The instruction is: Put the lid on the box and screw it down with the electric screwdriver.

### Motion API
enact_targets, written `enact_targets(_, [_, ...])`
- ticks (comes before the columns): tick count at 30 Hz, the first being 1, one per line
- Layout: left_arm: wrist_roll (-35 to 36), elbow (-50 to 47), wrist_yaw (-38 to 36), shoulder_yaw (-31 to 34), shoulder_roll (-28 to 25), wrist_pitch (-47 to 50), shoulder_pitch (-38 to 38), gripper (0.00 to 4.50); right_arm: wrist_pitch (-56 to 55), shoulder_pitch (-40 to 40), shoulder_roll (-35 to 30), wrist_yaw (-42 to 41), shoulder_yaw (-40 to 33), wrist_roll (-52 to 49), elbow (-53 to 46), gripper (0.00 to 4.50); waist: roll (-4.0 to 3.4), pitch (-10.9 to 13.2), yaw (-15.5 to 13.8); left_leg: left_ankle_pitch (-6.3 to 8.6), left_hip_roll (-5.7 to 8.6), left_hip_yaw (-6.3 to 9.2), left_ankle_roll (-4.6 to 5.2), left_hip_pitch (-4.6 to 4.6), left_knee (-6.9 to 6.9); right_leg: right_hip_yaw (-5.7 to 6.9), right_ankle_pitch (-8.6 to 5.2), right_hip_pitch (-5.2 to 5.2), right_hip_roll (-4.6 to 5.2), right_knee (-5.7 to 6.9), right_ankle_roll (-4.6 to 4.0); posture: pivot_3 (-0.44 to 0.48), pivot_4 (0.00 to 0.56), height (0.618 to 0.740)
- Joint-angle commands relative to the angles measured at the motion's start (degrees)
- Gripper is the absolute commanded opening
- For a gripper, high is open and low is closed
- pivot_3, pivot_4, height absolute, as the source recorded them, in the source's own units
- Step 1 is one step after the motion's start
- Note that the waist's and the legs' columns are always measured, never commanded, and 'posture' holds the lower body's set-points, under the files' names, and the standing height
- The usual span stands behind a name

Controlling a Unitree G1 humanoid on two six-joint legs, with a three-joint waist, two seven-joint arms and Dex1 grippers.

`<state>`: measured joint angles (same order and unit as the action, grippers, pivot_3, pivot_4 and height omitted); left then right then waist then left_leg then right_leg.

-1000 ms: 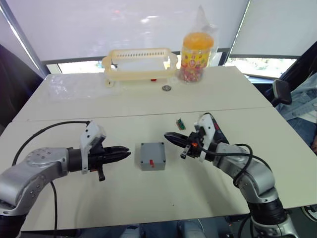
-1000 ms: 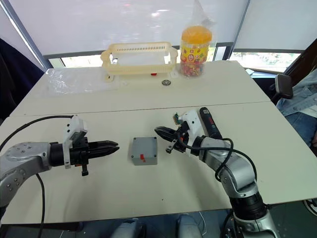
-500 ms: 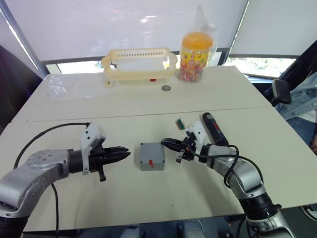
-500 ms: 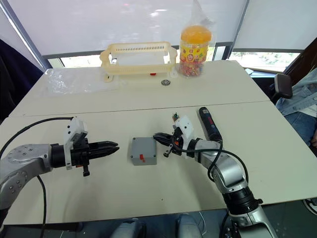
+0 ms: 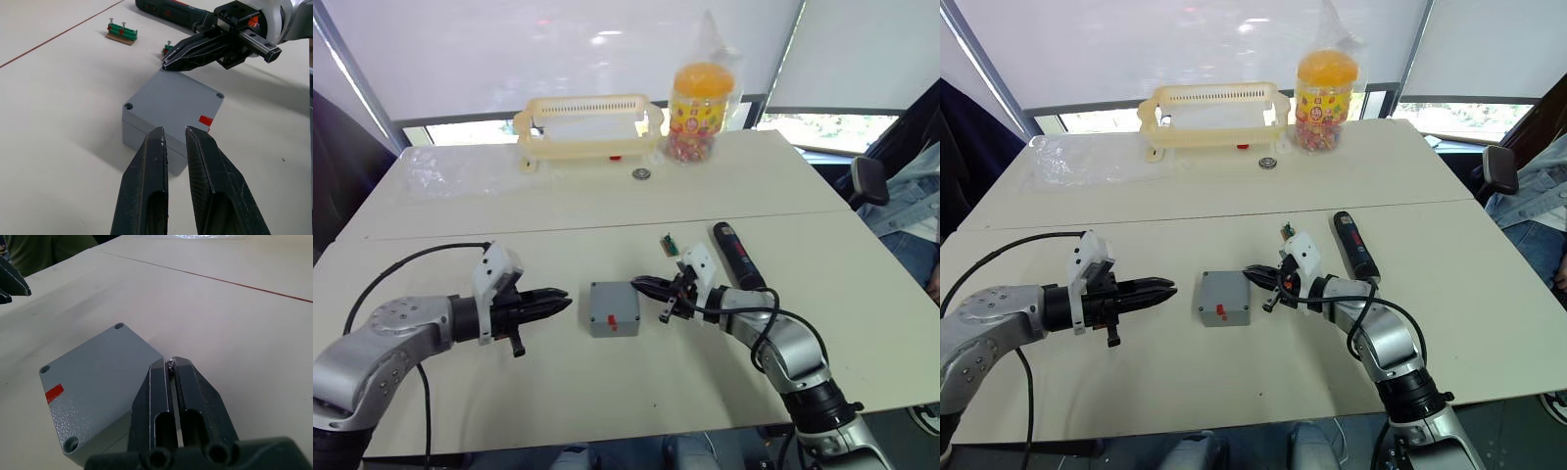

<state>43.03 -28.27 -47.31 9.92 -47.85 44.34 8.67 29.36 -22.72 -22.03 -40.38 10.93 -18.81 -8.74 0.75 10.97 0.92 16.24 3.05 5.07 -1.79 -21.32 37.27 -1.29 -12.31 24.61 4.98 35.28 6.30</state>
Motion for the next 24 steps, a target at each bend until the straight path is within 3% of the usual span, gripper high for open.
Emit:
enact_targets(1, [0.02, -1.16, -0.06, 0.67, 0.19, -1.01, 0.04, 0.59, -0.9, -1.59, 0.79, 0.02, -1.0, -0.43, -1.95, 0.29, 0.0, 0.0, 0.03, 0.0, 0.0, 0.0, 0.0, 0.0, 0.0, 0.0, 0.0, 0.0, 0.0, 0.0, 0.0, 0.0, 0.15, 0.74])
enact_targets(4, [-0.07, -0.75, -0.12, 0.58, 0.46, -1.1, 0.16, 0.59, -0.47, -2.18, 1.05, 0.07, -1.4, -0.96, -3.18, 1.24, 0.0, 0.0, 0.01, 0.0, 0.0, 0.0, 0.0, 0.0, 0.0, 0.0, 0.0, 0.0, 0.0, 0.0, 0.0, 0.0, 0.15, 0.74])
enact_targets(8, [-0.15, -0.14, -0.28, 0.51, 0.9, -1.13, 0.35, 0.59, 1.62, -3.13, 1.11, 0.42, -3.04, -3.2, -6.64, 3.32, 0.0, 0.0, -0.01, 0.0, 0.0, 0.0, 0.0, -0.01, 0.0, 0.0, 0.0, 0.01, 0.0, 0.0, 0.0, 0.0, 0.15, 0.74])
enact_targets(16, [-0.29, 1.79, -1.03, 0.39, 1.16, -1.42, 1.58, 0.59, 7.37, -2.18, -3.29, -0.05, -6.89, -7.59, -13.46, 3.32, 0.0, 0.0, -0.14, 0.0, 0.0, 0.0, 0.0, -0.01, 0.01, 0.0, 0.0, 0.01, 0.01, 0.0, 0.0, 0.0, 0.15, 0.74])
enact_targets(19, [-0.56, 2.09, -1.76, -0.16, 0.98, -1.79, 2.95, 0.59, 13.11, -2.85, -5.24, 1.47, -12.08, -12.1, -15.55, 3.32, 0.0, 0.0, -0.13, 0.0, 0.0, 0.0, 0.0, -0.01, 0.01, 0.0, 0.0, 0.01, 0.01, 0.01, 0.0, 0.0, 0.15, 0.74])
enact_targets(23, [1.1, -0.04, -4.92, -1.38, -1.09, -0.09, 6.0, 0.59, 25.26, -6.33, -15.79, 0.23, -19.99, -18.02, -15.21, 4.43, -0.01, 0.01, -0.36, 0.0, 0.01, 0.01, 0.0, -0.07, 0.06, 0.0, 0.0, 0.01, 0.05, -0.01, 0.0, 0.0, 0.15, 0.74])
enact_targets(24, [1.23, -0.68, -6.29, -2.09, -2.0, 0.08, 7.03, 0.59, 29.79, -7.89, -19.99, -1.12, -21.39, -19.98, -14.0, 4.43, 0.0, 0.01, -0.38, 0.0, 0.03, 0.0, 0.01, -0.09, 0.09, 0.0, -0.01, 0.0, 0.07, -0.03, -0.02, 0.0, 0.15, 0.74])
